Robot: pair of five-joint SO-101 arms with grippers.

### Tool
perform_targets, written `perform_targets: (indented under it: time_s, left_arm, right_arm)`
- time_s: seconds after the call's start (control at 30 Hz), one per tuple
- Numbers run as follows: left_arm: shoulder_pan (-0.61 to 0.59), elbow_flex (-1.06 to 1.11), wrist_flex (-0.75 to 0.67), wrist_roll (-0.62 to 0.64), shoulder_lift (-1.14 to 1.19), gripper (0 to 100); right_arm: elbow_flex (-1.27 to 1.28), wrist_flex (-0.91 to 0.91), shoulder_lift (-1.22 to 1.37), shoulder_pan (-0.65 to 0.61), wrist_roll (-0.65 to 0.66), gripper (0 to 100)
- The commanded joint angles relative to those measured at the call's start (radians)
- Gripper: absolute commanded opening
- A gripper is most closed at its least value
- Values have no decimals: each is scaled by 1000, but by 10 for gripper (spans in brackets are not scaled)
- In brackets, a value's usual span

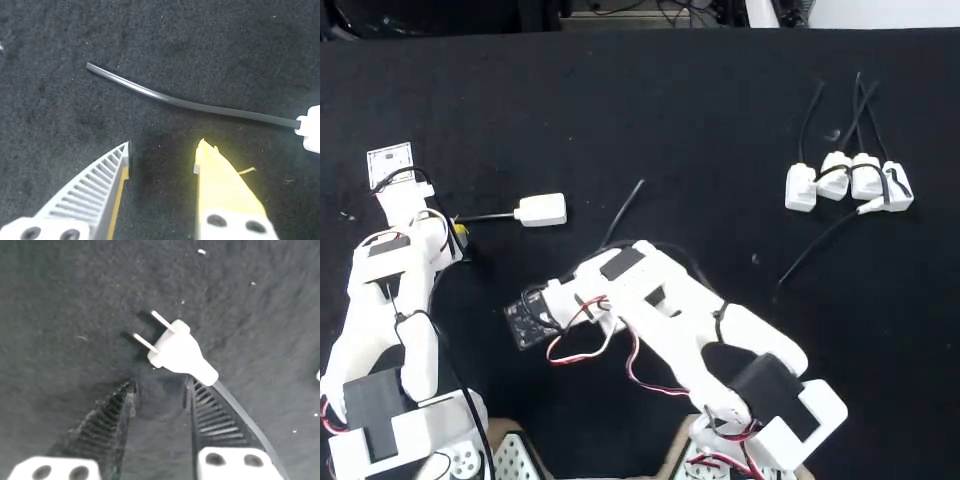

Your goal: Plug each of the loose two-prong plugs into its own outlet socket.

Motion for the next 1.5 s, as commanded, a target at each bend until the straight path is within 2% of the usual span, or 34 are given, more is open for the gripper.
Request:
perform_targets:
  time_s: [0.0,0.17,0.43,0.57,0.7,0.77,0.87,1.03,1.2,1.37,1.47]
  left_arm:
    - [-21,-5,5,9,-14,213]
    - [-64,-12,5,21,-14,213]
    - [-134,-30,5,130,-14,213]
    - [-159,-31,9,161,-14,213]
    - [-162,-61,80,160,-14,213]
    - [-157,-65,94,160,-14,213]
    - [-156,-67,94,160,-14,213]
    - [-156,-65,94,160,-14,213]
    - [-156,-65,92,158,-14,213]
    - [-154,-65,91,158,-14,213]
    - [-154,-65,91,158,-14,213]
  right_arm:
    - [-76,-15,-25,12,21,155]
    - [-117,-21,-16,8,34,155]
    - [-131,-26,2,8,58,155]
    - [-128,-126,99,8,58,155]
    - [-148,-157,186,12,58,153]
    - [-159,-155,197,14,58,117]
    - [-156,-155,176,15,41,5]
    - [-133,-147,36,43,-198,10]
    - [-28,-147,-127,54,-559,10]
    - [24,-146,-108,55,-647,11]
    - [-8,-80,-42,49,-689,28]
